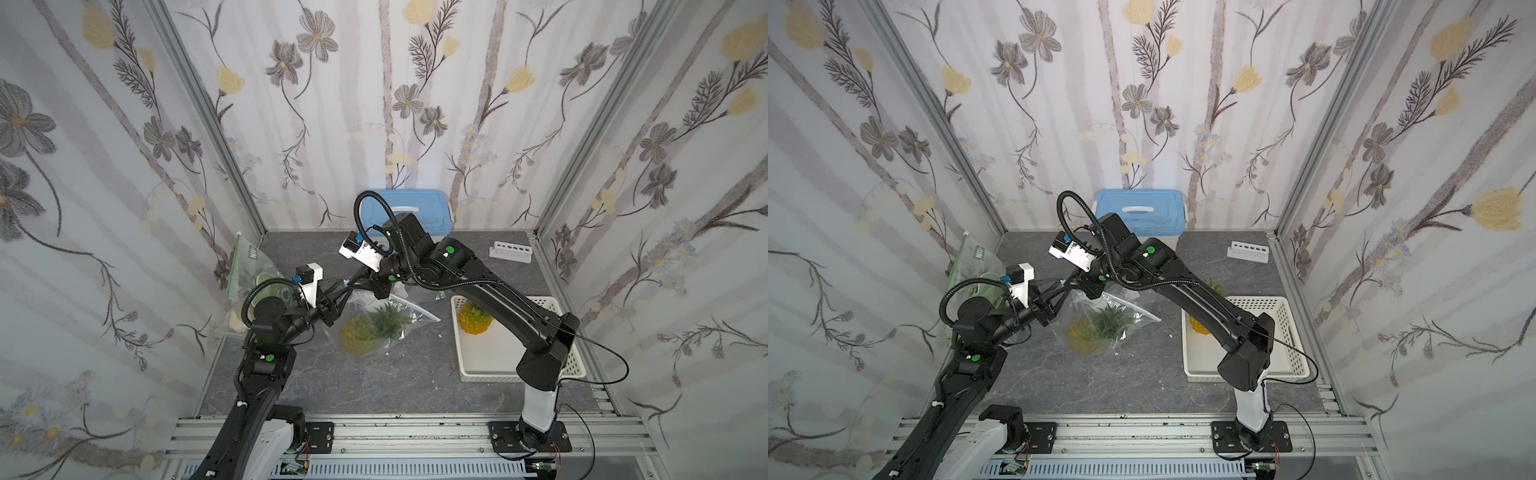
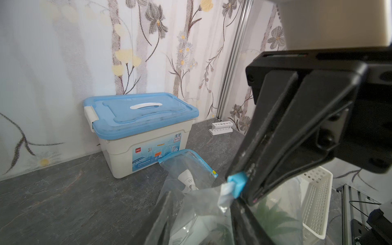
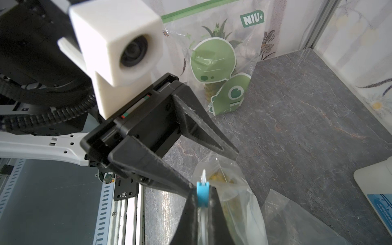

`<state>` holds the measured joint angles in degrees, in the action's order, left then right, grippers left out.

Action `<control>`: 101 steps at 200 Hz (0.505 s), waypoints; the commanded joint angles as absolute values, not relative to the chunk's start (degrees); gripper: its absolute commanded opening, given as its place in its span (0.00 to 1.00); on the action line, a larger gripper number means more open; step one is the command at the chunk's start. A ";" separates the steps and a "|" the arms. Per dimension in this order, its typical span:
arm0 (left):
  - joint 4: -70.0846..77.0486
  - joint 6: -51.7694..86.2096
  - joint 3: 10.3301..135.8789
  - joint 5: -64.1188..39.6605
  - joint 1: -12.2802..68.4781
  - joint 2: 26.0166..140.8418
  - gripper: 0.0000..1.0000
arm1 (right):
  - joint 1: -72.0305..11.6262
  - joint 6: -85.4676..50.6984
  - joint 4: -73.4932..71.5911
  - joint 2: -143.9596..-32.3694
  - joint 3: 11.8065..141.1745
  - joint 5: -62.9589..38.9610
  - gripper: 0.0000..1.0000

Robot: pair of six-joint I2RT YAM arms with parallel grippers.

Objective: Open the zip-top bag and take out the pineapple
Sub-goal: Unzip the zipper on the zipper food storage bag.

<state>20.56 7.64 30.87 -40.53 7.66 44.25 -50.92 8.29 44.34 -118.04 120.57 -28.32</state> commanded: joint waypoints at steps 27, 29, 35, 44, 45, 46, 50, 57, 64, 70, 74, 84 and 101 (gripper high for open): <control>22.62 5.33 32.81 -47.39 7.73 43.81 0.55 | -51.06 11.93 44.27 -118.68 120.67 -24.65 0.00; 22.49 5.31 32.79 -47.38 7.73 43.78 0.55 | -51.02 12.01 44.23 -118.66 120.67 -24.62 0.00; 22.13 5.11 32.87 -47.43 7.73 43.64 0.55 | -51.07 12.19 44.22 -118.74 120.67 -24.29 0.00; 21.97 4.88 32.89 -47.60 7.73 43.43 0.55 | -51.07 12.45 44.21 -118.83 120.67 -23.77 0.00; 21.97 4.90 32.92 -47.62 7.73 43.42 0.55 | -51.06 12.46 44.21 -118.78 120.67 -23.66 0.00; 21.97 4.91 32.90 -47.67 7.73 43.42 0.55 | -51.06 12.56 44.21 -118.81 120.67 -23.57 0.00; 21.95 4.92 32.89 -47.73 7.73 43.42 0.55 | -51.05 12.63 44.28 -118.83 120.67 -23.33 0.00; 22.13 4.91 32.92 -47.89 7.73 43.42 0.55 | -51.06 12.77 44.24 -118.82 120.67 -22.99 0.00; 22.31 4.92 33.01 -48.23 7.73 43.46 0.55 | -51.06 13.07 44.22 -118.75 120.59 -22.75 0.00; 22.49 4.99 33.20 -48.56 7.73 43.58 0.54 | -51.05 13.24 44.21 -118.78 120.59 -22.70 0.00; 22.63 5.01 33.22 -48.68 7.75 43.72 0.54 | -51.06 13.27 44.21 -118.68 120.59 -22.68 0.00; 23.14 5.28 33.36 -49.03 7.73 44.14 0.53 | -51.15 13.52 44.21 -118.59 120.59 -22.51 0.00; 24.23 5.80 33.84 -49.79 7.82 44.93 0.51 | -51.35 13.80 44.21 -118.39 120.50 -22.20 0.00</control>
<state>20.14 6.20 32.99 -46.30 7.81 44.05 -51.05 11.55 45.12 -118.50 120.46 -23.44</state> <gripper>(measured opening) 0.520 0.067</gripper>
